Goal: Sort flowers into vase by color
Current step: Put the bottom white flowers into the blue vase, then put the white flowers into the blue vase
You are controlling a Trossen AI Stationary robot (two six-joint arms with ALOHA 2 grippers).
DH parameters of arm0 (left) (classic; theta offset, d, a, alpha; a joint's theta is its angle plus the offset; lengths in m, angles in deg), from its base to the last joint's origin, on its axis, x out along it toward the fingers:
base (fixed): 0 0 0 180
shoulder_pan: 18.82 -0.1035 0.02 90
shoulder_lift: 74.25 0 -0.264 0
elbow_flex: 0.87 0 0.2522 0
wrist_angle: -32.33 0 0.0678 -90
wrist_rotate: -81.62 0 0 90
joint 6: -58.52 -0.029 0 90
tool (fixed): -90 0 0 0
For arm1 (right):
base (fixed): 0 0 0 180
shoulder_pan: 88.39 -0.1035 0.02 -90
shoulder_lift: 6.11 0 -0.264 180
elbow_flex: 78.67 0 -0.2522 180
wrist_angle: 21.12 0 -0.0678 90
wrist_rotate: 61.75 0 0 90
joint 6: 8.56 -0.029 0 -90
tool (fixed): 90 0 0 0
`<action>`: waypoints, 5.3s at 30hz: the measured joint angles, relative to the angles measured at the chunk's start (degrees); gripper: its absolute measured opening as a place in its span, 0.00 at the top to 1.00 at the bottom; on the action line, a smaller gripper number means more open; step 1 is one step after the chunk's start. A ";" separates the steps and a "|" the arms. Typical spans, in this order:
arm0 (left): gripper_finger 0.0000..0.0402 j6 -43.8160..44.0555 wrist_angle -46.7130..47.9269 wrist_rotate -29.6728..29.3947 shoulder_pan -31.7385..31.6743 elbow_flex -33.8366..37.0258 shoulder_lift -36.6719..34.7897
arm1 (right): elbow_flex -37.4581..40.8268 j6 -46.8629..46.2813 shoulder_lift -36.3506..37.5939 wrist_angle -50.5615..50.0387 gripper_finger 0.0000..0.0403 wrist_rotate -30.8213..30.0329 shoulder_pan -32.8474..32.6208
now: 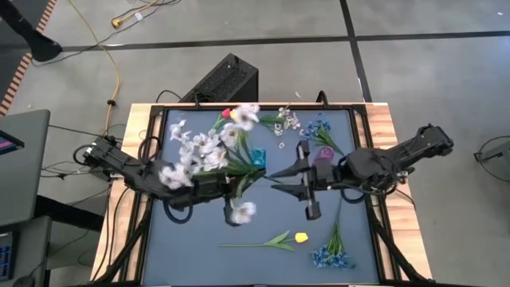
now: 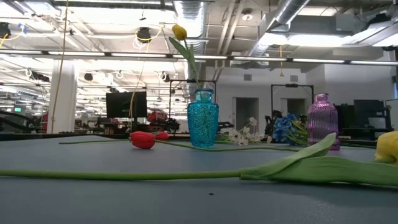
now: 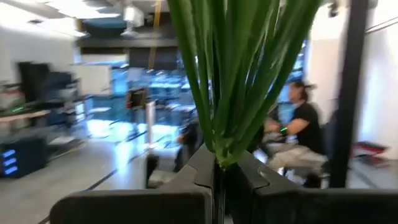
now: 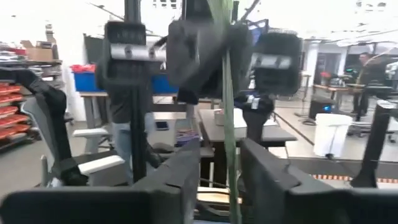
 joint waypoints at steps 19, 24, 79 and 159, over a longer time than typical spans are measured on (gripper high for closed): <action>1.00 21.31 36.42 -4.50 -14.77 -0.02 1.60 | 0.00 -14.23 14.60 -44.09 0.33 -13.46 -5.00; 1.00 14.60 37.62 1.26 -19.84 0.02 3.93 | -0.02 -19.70 16.75 -46.71 0.33 -21.66 -6.72; 0.99 15.35 -9.33 12.39 -28.49 48.63 2.78 | 6.67 -37.33 14.44 -49.08 0.33 -37.78 -5.30; 0.59 27.53 46.11 46.27 -21.27 48.72 -12.31 | 6.62 -32.61 14.49 -51.00 0.33 -24.60 -2.09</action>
